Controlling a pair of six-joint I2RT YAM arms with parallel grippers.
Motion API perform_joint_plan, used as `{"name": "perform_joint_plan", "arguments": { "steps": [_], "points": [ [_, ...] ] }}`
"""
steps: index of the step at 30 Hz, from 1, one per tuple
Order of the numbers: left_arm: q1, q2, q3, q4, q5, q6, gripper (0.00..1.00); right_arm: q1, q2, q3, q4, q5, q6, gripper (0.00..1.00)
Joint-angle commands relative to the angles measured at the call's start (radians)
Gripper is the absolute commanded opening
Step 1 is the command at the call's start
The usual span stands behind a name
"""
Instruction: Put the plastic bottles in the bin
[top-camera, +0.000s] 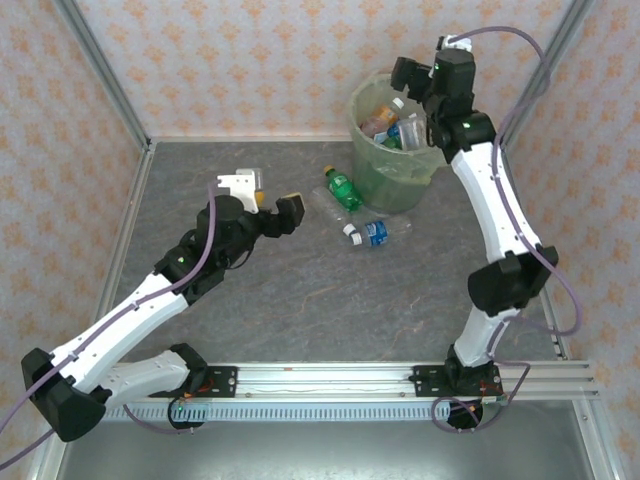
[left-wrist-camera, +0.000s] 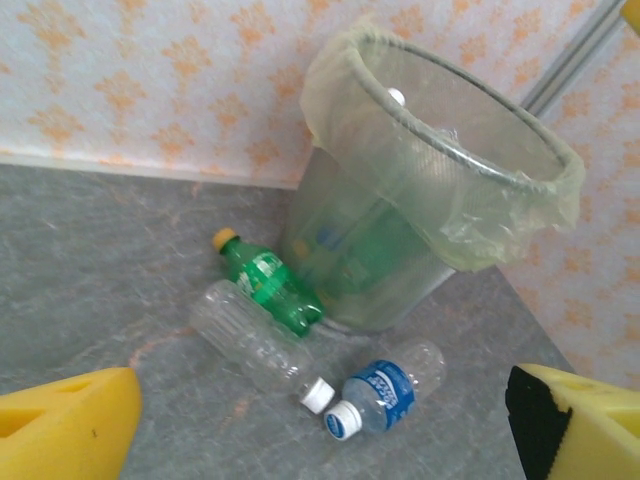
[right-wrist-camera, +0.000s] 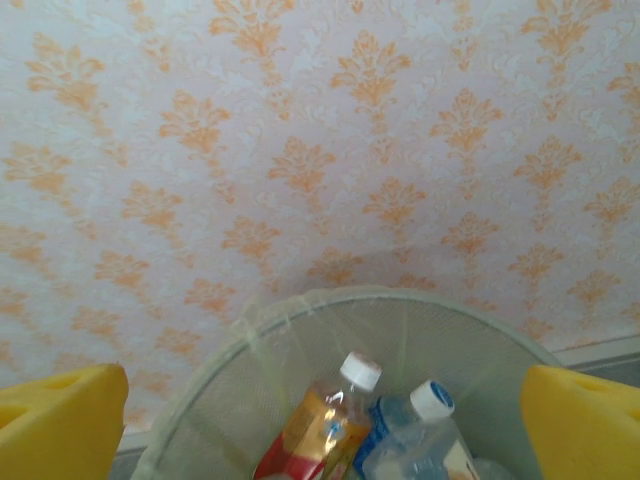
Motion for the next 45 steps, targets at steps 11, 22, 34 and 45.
{"name": "perform_joint_plan", "arguments": {
  "steps": [11, 22, 34, 45],
  "points": [
    [-0.109, 0.247, -0.01, 0.082, 0.12, -0.015, 0.88, 0.02, -0.398, -0.407, -0.006, -0.14, 0.122, 1.0],
    [-0.166, 0.637, 0.237, 0.048, 0.163, 0.153, 0.84, 0.021, -0.556, -0.498, -0.073, -0.15, 0.158, 1.0],
    [-0.181, 0.948, 0.482, 0.015, 0.175, 0.261, 0.83, 0.021, -0.565, -0.453, -0.134, -0.149, 0.154, 1.0],
    [-0.199, 1.084, 0.579, -0.016, 0.162, 0.288, 0.83, 0.02, -0.565, -0.44, -0.139, -0.154, 0.142, 1.0]
  ]
}}
